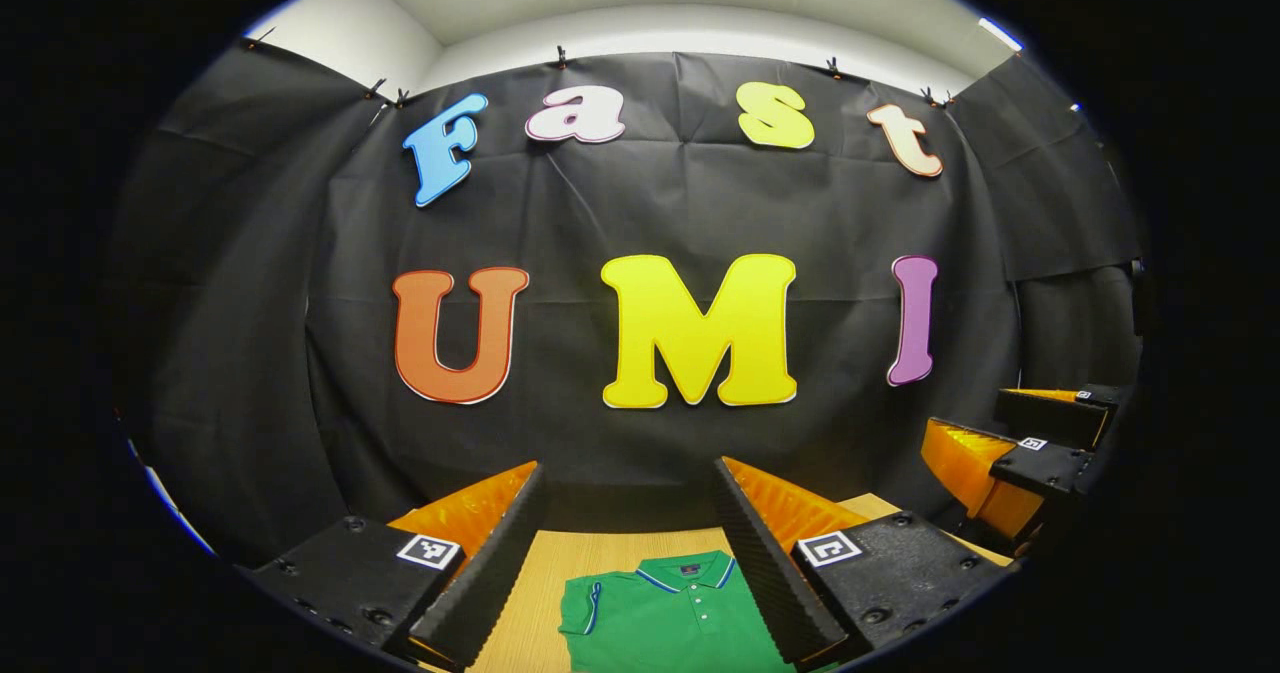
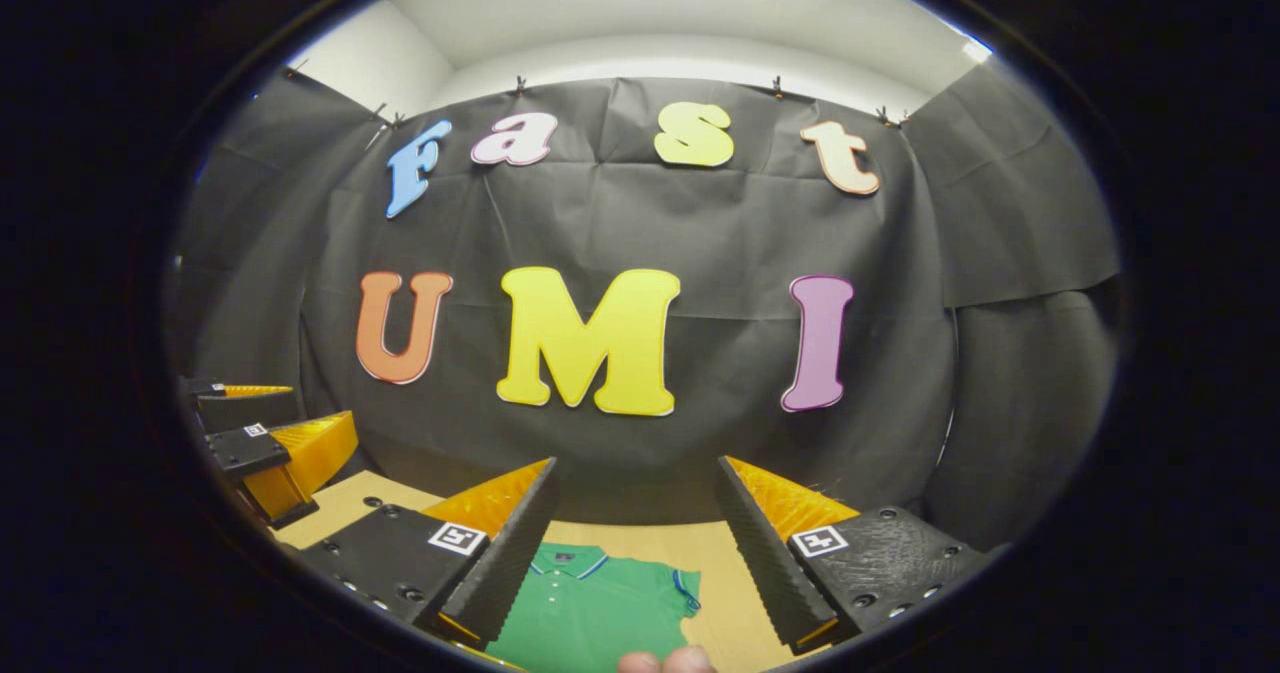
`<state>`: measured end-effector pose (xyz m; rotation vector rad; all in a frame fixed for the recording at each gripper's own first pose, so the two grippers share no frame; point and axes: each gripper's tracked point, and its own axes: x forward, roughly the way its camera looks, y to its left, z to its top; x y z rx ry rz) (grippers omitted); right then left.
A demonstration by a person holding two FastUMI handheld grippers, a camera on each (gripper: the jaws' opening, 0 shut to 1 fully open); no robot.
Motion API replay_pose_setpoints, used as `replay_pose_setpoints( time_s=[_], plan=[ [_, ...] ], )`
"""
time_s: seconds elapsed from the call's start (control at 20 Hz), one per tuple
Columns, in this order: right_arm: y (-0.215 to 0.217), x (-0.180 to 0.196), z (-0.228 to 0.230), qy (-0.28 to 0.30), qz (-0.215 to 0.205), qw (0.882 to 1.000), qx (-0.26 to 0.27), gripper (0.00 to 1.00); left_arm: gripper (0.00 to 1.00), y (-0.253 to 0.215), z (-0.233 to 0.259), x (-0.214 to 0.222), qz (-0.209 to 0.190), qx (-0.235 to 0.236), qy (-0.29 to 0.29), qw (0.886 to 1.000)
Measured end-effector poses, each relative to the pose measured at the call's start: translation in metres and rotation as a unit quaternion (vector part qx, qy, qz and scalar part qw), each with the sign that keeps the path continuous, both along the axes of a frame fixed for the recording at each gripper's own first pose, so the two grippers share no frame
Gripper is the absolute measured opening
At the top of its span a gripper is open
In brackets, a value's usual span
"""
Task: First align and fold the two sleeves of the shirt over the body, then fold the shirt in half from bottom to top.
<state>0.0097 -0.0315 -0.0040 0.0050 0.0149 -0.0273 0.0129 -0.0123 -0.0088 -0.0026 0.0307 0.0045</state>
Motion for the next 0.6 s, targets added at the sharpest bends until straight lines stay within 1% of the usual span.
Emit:
replay_pose_setpoints(
  time_s=[0.35,0.6],
  plan=[
    [-0.003,0.011,-0.008,0.009,0.007,1.0,0.0,0.96,1.0,-0.002,-0.003,0.007,0.002,0.0,0.003,1.0],
    [-0.01,0.021,-0.026,0.025,0.01,1.0,-0.006,0.96,1.0,-0.005,-0.016,0.01,0.005,0.004,0.016,1.0]
  ],
)
